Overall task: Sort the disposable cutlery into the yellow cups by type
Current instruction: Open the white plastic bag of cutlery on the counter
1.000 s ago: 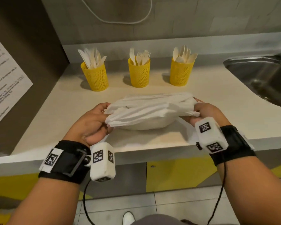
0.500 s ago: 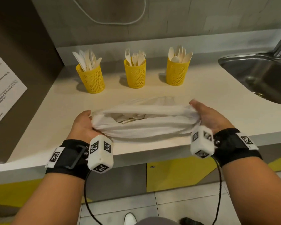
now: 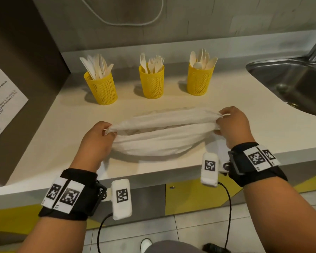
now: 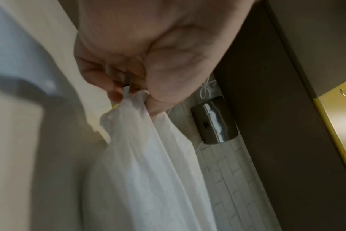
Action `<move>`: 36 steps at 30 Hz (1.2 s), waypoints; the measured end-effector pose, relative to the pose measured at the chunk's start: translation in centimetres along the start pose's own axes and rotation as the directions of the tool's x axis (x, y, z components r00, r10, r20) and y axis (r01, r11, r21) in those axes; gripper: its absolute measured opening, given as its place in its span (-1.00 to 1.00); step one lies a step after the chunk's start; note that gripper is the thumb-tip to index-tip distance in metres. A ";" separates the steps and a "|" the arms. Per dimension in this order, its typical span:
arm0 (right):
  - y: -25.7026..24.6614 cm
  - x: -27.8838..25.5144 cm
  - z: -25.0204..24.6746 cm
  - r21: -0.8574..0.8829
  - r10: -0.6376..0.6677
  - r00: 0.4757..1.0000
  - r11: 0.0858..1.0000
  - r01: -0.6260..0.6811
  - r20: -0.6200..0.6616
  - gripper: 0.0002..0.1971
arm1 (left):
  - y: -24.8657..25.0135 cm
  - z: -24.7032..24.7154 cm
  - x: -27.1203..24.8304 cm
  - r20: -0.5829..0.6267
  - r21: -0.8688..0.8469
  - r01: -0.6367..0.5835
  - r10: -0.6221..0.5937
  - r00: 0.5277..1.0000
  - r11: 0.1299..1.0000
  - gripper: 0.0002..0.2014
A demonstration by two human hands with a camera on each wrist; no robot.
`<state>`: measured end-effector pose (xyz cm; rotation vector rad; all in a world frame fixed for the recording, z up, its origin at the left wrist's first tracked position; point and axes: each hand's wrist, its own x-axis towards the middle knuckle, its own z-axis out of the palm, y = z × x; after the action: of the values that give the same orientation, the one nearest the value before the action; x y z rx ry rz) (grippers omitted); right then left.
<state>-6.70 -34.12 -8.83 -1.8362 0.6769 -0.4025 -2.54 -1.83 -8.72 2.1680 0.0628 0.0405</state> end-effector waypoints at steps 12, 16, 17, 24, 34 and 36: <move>-0.3 -1.1 2.0 0.022 0.204 0.946 0.976 -0.216 0.252 -0.72 | 0.8 2.3 2.3 0.422 -0.704 0.604 -0.464 0.779 0.372 -0.73; -1.3 -1.6 3.3 0.409 0.383 0.845 0.750 -0.520 0.372 -0.60 | 0.9 2.6 2.8 0.337 -0.675 0.537 -0.437 0.834 0.506 -0.72; -1.5 -1.6 3.2 0.450 0.416 0.836 0.707 -0.545 0.359 -0.59 | 1.0 2.4 2.7 0.373 -0.695 0.545 -0.413 0.831 0.469 -0.76; -2.7 -1.6 1.6 0.472 0.190 0.869 0.776 -0.418 0.457 -0.49 | 2.3 1.5 2.0 0.011 -0.666 0.200 -0.259 0.966 0.719 -0.72; -1.1 -1.1 2.7 -0.584 -0.165 0.964 0.769 0.259 0.211 -0.43 | 1.0 1.0 0.7 0.039 0.338 -0.122 0.116 0.992 0.933 -0.37; -1.4 -1.7 2.4 -0.266 -0.021 0.962 0.959 0.096 0.271 -0.35 | 0.7 1.3 0.4 0.061 0.283 -0.070 0.055 0.997 0.957 -0.27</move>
<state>-6.29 -30.91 -8.30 -2.1325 0.5118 -0.0957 -2.01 -3.28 -8.85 2.4583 -0.0324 0.0107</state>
